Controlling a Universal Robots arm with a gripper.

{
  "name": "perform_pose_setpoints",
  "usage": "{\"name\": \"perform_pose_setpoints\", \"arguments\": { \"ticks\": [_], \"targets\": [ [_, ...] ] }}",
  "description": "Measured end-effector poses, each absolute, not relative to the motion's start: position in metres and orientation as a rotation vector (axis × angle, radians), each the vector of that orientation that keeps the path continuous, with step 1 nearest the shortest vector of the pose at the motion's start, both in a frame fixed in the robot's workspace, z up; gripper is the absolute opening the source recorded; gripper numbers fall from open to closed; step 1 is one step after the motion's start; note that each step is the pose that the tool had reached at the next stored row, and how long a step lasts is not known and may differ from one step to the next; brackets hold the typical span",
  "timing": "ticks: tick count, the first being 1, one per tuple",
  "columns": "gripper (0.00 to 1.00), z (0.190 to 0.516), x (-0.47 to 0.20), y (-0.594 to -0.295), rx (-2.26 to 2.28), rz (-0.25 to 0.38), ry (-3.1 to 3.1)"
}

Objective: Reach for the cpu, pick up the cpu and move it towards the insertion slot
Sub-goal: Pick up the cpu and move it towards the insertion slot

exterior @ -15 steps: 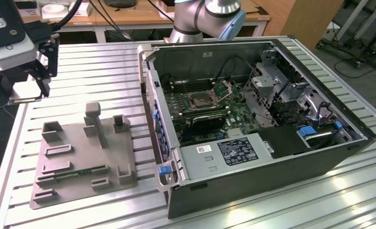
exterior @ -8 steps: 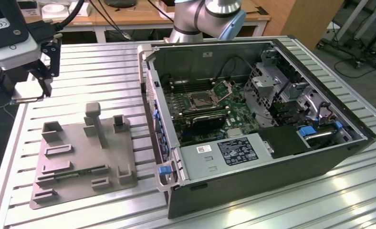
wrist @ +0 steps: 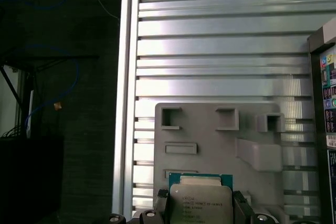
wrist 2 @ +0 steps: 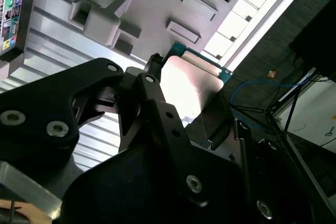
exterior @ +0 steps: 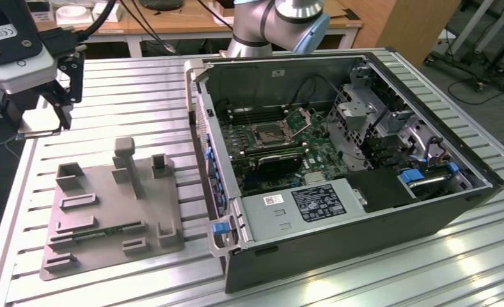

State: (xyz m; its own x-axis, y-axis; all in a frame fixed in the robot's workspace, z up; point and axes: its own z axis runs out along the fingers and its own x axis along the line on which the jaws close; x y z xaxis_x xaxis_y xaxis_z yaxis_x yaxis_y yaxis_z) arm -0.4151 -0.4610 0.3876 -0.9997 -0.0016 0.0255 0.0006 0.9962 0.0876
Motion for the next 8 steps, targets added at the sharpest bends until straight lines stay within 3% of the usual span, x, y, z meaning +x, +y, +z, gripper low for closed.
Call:
{"name": "perform_pose_setpoints", "arguments": {
  "ticks": [8],
  "targets": [
    [0.55,0.3875,-0.4126,-0.461,0.001,-0.137,-3.113]
  ]
}}
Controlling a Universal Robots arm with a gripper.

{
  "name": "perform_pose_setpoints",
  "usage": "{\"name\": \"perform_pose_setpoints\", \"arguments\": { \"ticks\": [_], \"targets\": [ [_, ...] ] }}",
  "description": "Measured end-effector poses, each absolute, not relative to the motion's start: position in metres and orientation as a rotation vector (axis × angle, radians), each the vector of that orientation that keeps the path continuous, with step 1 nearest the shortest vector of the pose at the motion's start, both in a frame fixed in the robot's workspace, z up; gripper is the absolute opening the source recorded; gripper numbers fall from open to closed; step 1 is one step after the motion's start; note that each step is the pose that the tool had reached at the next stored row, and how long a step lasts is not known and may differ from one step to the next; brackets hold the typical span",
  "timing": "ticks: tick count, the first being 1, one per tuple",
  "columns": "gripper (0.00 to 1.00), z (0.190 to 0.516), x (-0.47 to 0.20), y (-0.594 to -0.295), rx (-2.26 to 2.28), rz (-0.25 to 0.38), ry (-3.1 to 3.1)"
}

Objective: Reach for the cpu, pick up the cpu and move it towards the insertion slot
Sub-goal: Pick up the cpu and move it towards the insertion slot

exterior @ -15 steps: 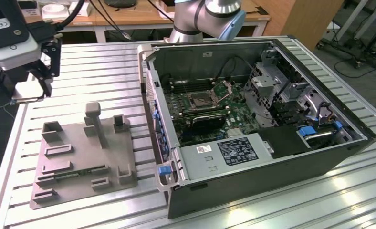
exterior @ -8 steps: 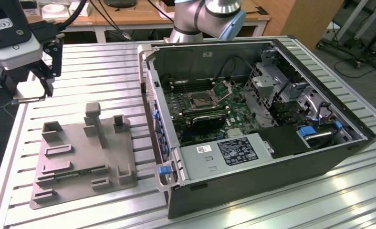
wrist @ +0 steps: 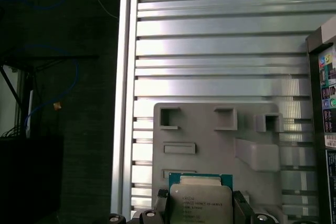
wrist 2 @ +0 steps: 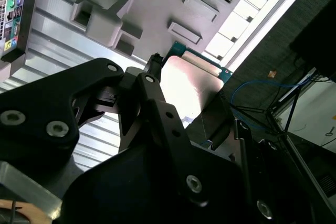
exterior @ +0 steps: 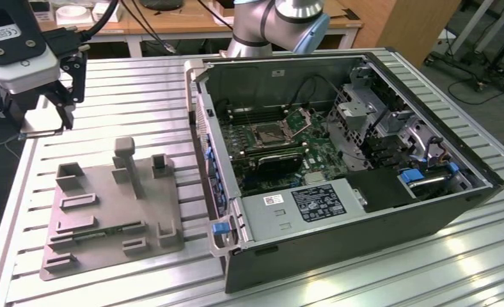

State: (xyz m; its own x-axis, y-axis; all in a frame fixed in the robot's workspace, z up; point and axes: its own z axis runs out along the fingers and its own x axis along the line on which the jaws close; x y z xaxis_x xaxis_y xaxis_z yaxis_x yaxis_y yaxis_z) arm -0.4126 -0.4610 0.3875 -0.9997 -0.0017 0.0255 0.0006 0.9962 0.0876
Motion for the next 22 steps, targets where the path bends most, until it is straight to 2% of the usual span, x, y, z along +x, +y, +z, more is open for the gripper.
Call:
{"name": "perform_pose_setpoints", "arguments": {
  "ticks": [22],
  "targets": [
    [0.55,0.387,-0.4041,-0.461,0.001,-0.137,-3.113]
  ]
}}
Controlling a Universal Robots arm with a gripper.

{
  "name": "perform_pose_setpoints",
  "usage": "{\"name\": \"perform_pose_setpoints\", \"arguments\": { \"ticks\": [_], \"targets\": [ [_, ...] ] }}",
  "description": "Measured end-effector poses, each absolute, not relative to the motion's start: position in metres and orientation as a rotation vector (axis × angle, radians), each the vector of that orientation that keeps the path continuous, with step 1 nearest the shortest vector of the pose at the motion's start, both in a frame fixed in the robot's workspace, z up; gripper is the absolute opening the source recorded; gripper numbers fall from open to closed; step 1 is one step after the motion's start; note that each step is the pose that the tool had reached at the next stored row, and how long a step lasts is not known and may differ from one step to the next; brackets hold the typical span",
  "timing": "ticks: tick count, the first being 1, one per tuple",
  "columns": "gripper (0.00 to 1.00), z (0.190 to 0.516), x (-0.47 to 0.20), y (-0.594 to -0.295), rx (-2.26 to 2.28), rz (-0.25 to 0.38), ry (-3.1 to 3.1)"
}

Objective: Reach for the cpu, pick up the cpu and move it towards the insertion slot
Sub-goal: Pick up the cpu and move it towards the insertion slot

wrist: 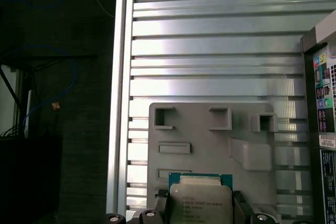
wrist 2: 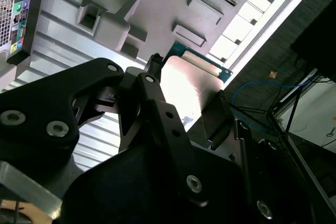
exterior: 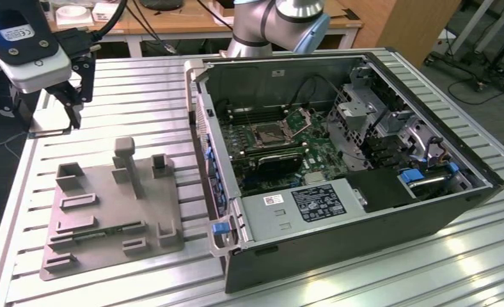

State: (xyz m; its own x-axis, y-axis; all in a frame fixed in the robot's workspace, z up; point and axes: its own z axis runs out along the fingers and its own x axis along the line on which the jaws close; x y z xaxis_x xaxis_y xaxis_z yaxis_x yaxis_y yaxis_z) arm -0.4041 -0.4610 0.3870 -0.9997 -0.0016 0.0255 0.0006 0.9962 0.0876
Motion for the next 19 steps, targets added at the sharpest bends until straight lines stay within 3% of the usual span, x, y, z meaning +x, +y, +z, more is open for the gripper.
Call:
{"name": "perform_pose_setpoints", "arguments": {
  "ticks": [19],
  "targets": [
    [0.55,0.3869,-0.3975,-0.461,0.001,-0.137,-3.113]
  ]
}}
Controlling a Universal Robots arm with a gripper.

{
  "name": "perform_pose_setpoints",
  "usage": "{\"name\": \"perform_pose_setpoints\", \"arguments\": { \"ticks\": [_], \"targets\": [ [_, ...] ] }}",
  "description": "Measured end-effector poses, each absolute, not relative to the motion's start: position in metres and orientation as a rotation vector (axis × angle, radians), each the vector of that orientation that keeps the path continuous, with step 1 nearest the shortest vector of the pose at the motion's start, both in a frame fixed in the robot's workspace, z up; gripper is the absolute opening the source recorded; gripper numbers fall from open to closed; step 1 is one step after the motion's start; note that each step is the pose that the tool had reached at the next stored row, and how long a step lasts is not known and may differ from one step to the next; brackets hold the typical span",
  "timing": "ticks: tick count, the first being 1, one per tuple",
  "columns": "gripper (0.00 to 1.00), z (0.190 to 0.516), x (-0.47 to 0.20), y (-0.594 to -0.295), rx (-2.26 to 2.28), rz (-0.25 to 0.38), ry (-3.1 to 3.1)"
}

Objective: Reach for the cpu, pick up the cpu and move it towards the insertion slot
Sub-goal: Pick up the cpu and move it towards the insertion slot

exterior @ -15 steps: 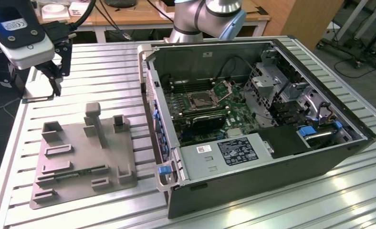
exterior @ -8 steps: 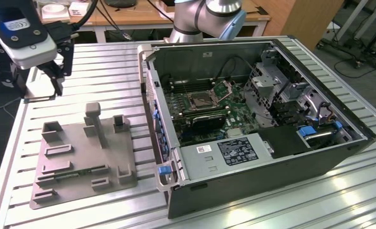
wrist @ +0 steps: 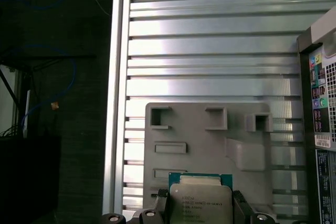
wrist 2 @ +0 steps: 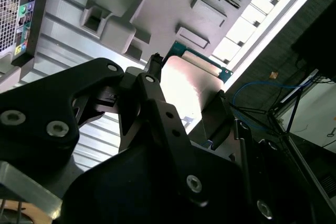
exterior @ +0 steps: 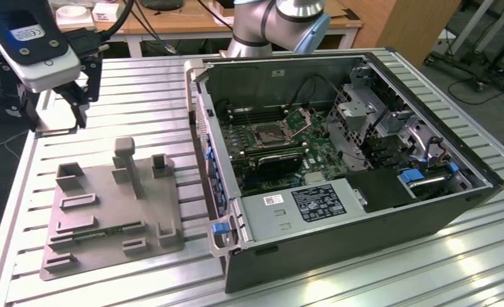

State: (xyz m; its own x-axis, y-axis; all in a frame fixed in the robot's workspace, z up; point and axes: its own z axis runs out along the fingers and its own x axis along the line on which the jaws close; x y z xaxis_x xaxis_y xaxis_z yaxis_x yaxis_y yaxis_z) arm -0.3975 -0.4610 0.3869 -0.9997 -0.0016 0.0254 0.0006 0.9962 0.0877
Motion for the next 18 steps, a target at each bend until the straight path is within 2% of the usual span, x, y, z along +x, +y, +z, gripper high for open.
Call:
{"name": "perform_pose_setpoints", "arguments": {
  "ticks": [18],
  "targets": [
    [0.55,0.3868,-0.3916,-0.461,0.001,-0.137,-3.113]
  ]
}}
